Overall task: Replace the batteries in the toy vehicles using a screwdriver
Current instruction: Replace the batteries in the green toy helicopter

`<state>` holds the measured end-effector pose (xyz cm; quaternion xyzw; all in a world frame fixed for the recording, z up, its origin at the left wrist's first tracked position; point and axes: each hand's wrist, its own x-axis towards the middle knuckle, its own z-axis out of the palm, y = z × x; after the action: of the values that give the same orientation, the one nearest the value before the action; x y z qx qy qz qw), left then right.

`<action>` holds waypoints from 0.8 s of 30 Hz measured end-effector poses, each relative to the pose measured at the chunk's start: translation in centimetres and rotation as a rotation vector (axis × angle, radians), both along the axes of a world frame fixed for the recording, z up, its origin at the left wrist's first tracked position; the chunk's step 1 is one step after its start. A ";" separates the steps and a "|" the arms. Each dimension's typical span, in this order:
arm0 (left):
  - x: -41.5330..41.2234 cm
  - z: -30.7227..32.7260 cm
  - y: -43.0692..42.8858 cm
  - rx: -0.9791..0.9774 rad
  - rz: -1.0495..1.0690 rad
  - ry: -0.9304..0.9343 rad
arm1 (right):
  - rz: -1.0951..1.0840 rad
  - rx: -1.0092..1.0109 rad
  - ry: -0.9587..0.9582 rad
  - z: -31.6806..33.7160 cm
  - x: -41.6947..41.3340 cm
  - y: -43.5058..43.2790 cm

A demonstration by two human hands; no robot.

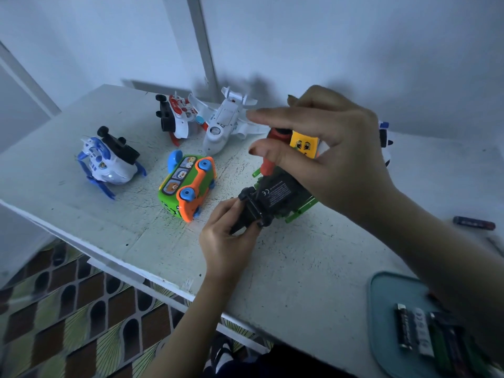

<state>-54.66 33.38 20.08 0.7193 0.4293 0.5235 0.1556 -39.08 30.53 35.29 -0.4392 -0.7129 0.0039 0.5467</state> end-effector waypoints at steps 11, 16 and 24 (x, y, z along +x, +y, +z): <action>0.0 0.0 0.1 -0.010 -0.004 -0.019 | 0.189 -0.139 -0.028 0.2 0.1 -0.5; 0.0 0.1 0.1 -0.016 -0.009 -0.018 | 0.148 -0.076 -0.041 0.3 -0.5 -0.7; 0.0 -0.1 0.1 -0.025 0.010 -0.018 | -0.050 -0.055 0.103 0.2 -0.5 -0.5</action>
<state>-54.62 33.50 19.94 0.7104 0.4383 0.5252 0.1657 -39.56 30.03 35.53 -0.4710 -0.6723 0.0323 0.5702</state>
